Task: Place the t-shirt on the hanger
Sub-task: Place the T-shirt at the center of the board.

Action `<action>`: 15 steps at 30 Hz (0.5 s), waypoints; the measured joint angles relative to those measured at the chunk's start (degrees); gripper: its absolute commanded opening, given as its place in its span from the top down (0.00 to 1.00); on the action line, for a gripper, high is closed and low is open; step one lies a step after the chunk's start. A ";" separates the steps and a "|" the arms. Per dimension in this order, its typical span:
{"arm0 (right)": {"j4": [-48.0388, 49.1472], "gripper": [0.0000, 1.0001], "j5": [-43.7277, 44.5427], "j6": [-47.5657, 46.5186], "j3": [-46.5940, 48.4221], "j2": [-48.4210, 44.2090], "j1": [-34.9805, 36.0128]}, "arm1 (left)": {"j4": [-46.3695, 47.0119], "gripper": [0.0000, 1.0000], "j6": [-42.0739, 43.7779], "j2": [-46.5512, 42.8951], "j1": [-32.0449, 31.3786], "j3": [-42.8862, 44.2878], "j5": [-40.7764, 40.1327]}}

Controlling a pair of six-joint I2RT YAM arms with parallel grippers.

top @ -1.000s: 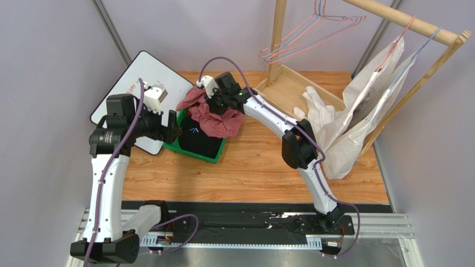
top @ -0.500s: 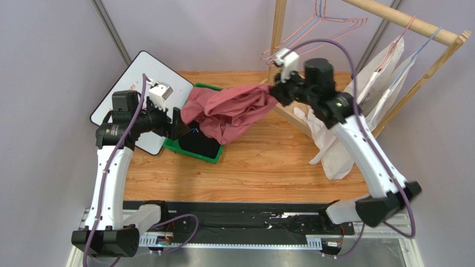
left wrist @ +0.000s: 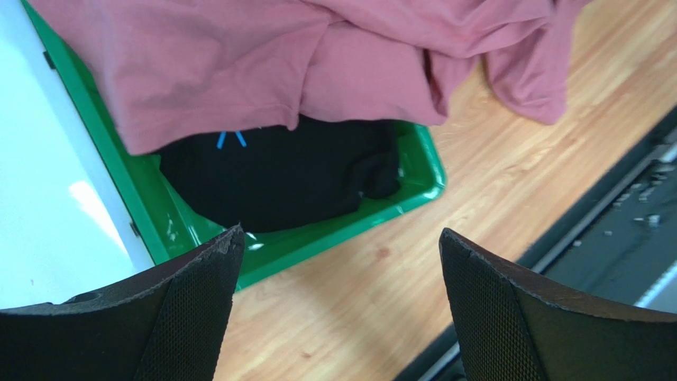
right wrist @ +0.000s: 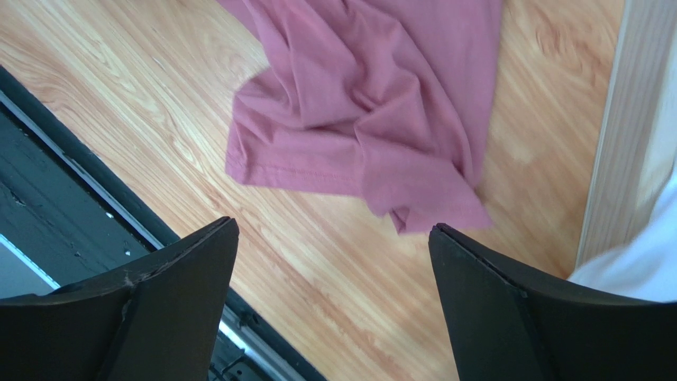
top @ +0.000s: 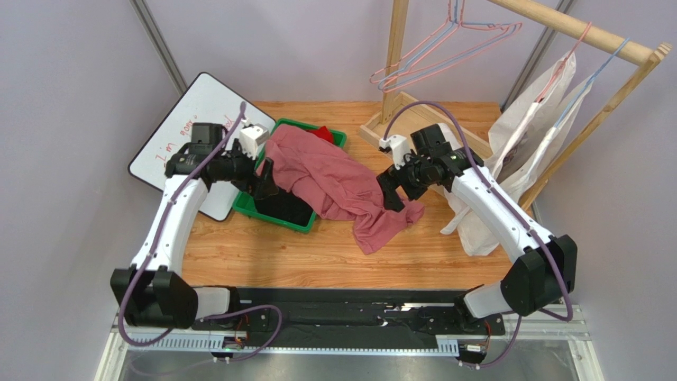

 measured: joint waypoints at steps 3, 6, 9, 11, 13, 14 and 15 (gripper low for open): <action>2.01 0.06 -1.22 -1.33 2.12 3.61 1.09 | 4.28 0.03 0.50 7.02 -5.25 1.01 -6.67; 3.43 0.07 -1.44 -2.56 3.67 9.46 1.29 | 7.13 0.02 1.68 15.23 -9.62 5.29 -11.93; 3.56 0.06 -1.25 -3.23 4.35 14.05 1.25 | 10.97 0.04 3.91 24.83 -12.41 12.39 -17.59; 3.23 0.05 -1.07 -3.58 4.35 14.75 1.11 | 12.76 0.13 5.84 30.08 -13.11 16.61 -21.40; 3.23 0.05 -1.09 -3.78 4.37 14.14 0.72 | 13.75 0.19 7.65 33.77 -13.14 19.23 -24.39; 3.15 0.06 -1.14 -3.80 4.39 13.66 0.55 | 13.73 0.23 8.90 35.30 -13.09 20.35 -25.38; 3.04 0.06 -1.20 -3.80 4.42 13.16 0.28 | 13.62 0.26 10.12 36.41 -13.03 21.03 -25.92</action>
